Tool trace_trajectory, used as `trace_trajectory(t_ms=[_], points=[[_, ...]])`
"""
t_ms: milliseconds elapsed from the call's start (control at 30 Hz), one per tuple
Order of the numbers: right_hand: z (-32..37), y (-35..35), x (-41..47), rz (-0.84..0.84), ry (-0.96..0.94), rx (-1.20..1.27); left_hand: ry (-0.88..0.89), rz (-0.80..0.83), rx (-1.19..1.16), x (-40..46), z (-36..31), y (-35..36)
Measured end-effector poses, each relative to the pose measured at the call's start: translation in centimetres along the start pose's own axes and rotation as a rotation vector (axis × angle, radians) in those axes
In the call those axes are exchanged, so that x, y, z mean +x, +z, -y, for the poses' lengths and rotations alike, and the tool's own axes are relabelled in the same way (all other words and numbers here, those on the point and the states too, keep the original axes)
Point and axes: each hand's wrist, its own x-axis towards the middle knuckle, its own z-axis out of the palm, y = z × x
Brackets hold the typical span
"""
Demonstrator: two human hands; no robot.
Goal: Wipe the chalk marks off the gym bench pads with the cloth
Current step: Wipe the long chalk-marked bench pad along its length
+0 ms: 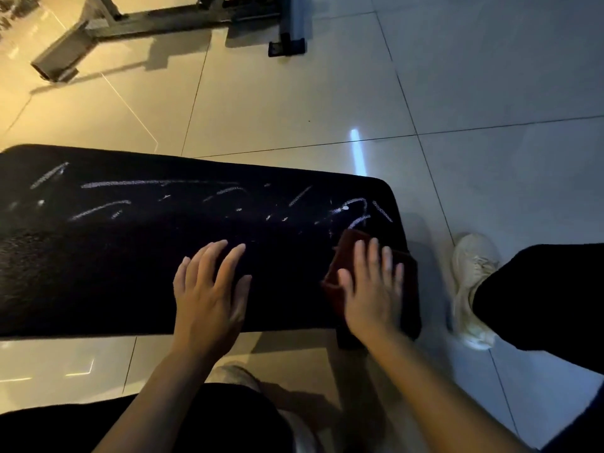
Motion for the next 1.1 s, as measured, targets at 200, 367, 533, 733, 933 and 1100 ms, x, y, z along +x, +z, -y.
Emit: trace_trajectory(t_ms=[200,367,533,733,933,1100], points=[[13.0,0.5,-1.9,0.175,-0.553,0.042,0.076,-0.06,0.11,-0.2,-2.1,-4.1],[11.6,0.1,0.1,0.12,-0.632,0.006,-0.197,-0.093,0.05,-0.1,-2.4,-6.3],[10.6,1.5,-1.0,-0.028,-0.287,0.06,-0.364,-0.125,0.023,-3.5,3.7,-6.7],[17.5,2.2,-2.1,-0.007,-0.386,0.045,-0.369,-0.202,-0.084,-3.0,6.5,-8.3],[28.2,1.8,-2.5,0.158,-0.7,-0.016,-0.331,-0.288,-0.086,-0.6,9.6,-11.2],[26.3,2.3,-1.9,0.093,-0.713,0.034,-0.077,-0.141,0.072,0.3,11.7,-12.2]])
